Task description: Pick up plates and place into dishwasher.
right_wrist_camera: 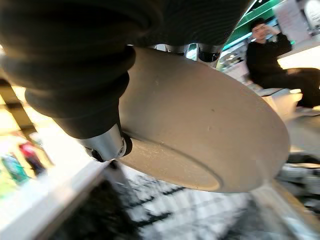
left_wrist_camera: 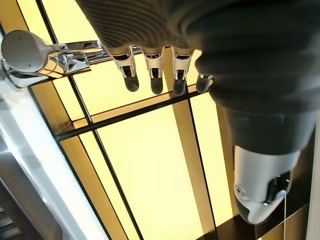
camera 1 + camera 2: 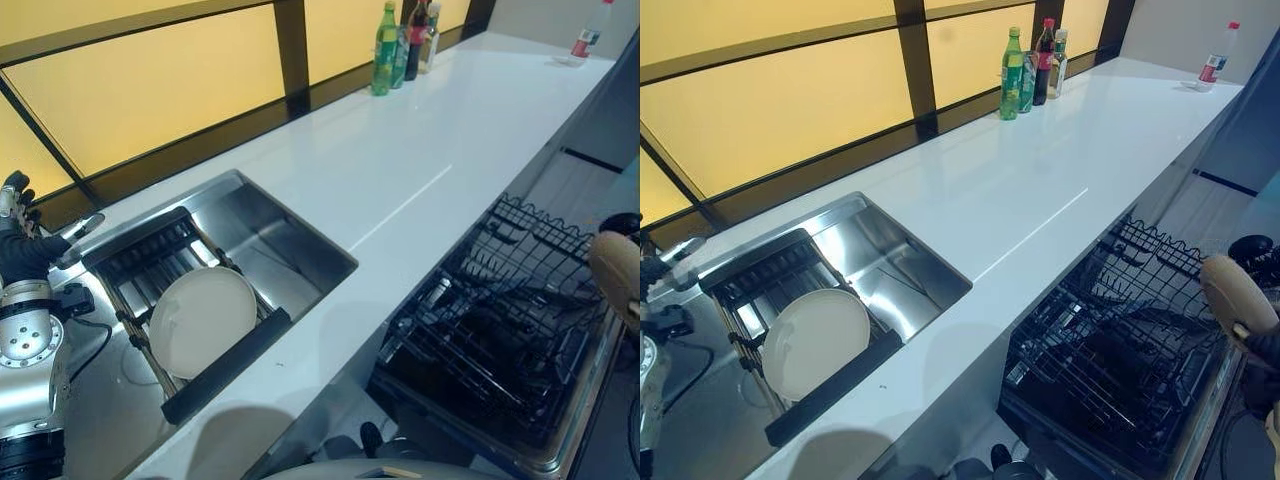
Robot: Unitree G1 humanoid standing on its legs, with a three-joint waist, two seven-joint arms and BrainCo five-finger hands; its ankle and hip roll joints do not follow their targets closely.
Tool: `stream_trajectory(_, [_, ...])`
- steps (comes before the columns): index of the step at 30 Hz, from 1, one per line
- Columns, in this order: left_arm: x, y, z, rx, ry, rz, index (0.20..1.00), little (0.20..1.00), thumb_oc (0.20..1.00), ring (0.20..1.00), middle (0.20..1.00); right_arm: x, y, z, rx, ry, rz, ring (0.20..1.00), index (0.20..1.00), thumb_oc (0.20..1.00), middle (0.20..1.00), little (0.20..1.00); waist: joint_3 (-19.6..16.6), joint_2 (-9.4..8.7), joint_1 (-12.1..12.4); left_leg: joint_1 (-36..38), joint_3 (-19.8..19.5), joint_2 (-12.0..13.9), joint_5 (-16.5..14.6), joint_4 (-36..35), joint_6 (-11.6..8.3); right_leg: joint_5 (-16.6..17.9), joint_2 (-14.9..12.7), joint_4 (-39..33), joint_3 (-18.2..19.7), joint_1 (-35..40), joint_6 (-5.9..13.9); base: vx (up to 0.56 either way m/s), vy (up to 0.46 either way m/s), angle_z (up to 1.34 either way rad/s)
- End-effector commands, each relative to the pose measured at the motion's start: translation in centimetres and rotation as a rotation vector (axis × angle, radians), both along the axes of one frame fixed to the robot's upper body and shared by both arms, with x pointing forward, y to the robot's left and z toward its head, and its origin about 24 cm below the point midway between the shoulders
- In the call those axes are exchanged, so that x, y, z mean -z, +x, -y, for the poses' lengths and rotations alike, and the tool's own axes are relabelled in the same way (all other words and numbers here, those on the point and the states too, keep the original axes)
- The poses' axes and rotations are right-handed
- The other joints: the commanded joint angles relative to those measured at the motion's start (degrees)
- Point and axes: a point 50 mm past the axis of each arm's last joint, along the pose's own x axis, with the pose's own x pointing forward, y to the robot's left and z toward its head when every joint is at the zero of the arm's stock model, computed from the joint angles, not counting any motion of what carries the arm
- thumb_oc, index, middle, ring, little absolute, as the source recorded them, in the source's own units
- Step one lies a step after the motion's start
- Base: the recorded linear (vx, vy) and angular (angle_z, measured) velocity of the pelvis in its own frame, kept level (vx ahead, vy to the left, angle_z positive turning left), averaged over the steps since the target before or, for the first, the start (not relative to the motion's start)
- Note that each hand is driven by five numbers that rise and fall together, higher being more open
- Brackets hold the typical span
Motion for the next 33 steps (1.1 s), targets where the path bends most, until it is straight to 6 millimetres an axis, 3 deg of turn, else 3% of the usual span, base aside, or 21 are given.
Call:
stream_trajectory(1, [-2.8, -0.5, -0.9, -0.023, 0.084, 0.078, 1.0, 1.0, 1.0, 1.0, 1.0, -0.9, 1.0, -0.2, -0.075, -0.012, -0.095, 0.2, 0.2, 0.2, 0.2, 0.2, -2.1, -2.17, 1.4, -0.6, -4.2, -2.2, -2.3, 1.6, 2.45, -2.1, -1.1, 4.6, -1.6, 1.7, 2.57, -0.01, -0.133, 0.02])
stream_trajectory(7, [-3.0, 0.0, -0.7, -0.008, 0.1, 0.061, 1.0, 1.0, 1.0, 1.0, 1.0, -0.2, 2.2, -1.4, -0.226, 0.174, -0.259, 0.2, 0.2, 0.2, 0.2, 0.2, -2.4, -2.56, 2.2, -1.0, -5.2, -1.2, -1.6, 1.8, 1.27, -2.6, -0.5, 4.1, -3.2, 2.6, 1.52, 0.0, -0.116, 0.06])
stream_trajectory(16, [-2.6, 0.5, -0.8, 0.013, 0.111, 0.032, 1.0, 1.0, 1.0, 1.0, 1.0, 0.3, 3.8, -2.8, -0.469, 0.391, -0.318, 0.2, 0.2, 0.2, 0.2, 0.2, -2.5, -2.8, 3.7, -1.7, -6.3, 0.1, -0.3, 1.4, -0.3, -3.1, -0.4, 3.5, -5.8, 3.4, 0.67, 0.01, -0.073, 0.09])
stream_trajectory(25, [-2.7, 1.2, -0.7, 0.018, 0.119, 0.026, 1.0, 1.0, 1.0, 1.0, 1.0, 2.2, 4.0, -1.6, -0.459, 0.372, -0.551, 0.2, 0.2, 0.2, 0.2, 0.2, -2.5, -3.09, 4.9, -2.7, -6.9, 0.8, 1.0, 1.7, -1.19, -2.9, -0.4, 3.2, -7.4, 3.5, 0.24, 0.01, -0.042, 0.06])
stream_trajectory(32, [-2.3, 0.8, -0.6, 0.026, 0.121, 0.013, 1.0, 1.0, 1.0, 1.0, 1.0, 3.5, 3.6, -2.7, -0.503, 0.417, -0.621, 0.2, 0.2, 0.2, 0.2, 0.2, -2.1, -3.01, 5.2, -2.9, -7.3, 1.0, 1.2, 1.8, -1.26, -3.2, -0.2, 3.5, -7.4, 3.7, -0.06, 0.03, -0.013, 0.01])
stream_trajectory(33, [-1.8, 0.8, -0.4, 0.031, 0.122, 0.012, 1.0, 1.0, 1.0, 1.0, 1.0, 5.2, 3.1, -3.9, -0.54, 0.475, -0.677, 0.2, 0.2, 0.2, 0.2, 0.2, -1.7, -2.63, 5.3, -2.7, -7.7, 1.0, 0.8, 1.8, -1.27, -4.1, -0.1, 3.8, -7.5, 3.9, -0.23, 0.02, -0.003, 0.05])
